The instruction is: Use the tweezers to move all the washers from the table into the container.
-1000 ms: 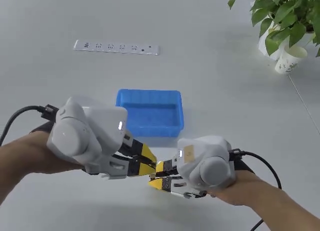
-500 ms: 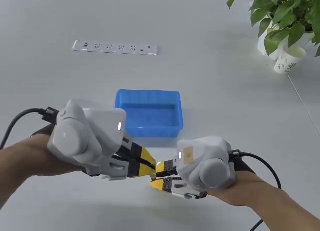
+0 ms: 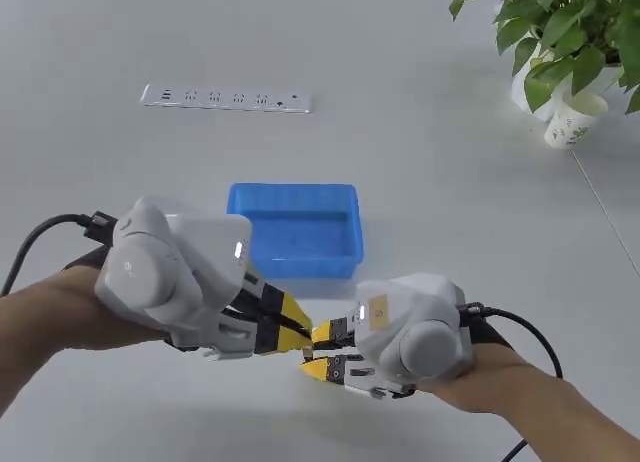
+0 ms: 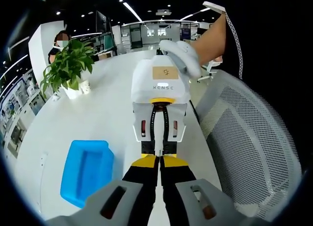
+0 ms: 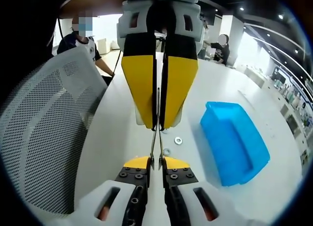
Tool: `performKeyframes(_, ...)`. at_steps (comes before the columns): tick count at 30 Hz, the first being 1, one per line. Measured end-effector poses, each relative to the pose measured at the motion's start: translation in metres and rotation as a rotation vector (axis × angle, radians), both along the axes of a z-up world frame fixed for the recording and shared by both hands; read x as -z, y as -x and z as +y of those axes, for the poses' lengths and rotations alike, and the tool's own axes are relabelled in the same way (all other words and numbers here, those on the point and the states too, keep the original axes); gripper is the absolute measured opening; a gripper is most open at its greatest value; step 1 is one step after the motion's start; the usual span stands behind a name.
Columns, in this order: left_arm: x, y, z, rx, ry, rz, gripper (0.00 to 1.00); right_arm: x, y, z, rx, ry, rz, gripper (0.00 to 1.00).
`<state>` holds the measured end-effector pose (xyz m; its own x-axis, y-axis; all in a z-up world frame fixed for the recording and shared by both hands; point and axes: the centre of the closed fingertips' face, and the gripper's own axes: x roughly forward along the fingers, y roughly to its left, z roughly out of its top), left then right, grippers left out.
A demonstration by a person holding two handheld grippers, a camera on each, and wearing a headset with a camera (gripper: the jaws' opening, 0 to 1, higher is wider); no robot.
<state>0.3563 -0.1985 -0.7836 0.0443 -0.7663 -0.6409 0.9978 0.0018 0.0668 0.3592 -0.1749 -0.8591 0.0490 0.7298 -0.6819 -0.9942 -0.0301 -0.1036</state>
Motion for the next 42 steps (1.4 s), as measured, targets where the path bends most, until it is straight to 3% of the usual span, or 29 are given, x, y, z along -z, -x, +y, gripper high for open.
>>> performKeyframes(42, 0.009, -0.027, -0.023, 0.046, -0.006, 0.013, 0.05, 0.008, -0.026, -0.021, 0.093, 0.002, 0.005, 0.11)
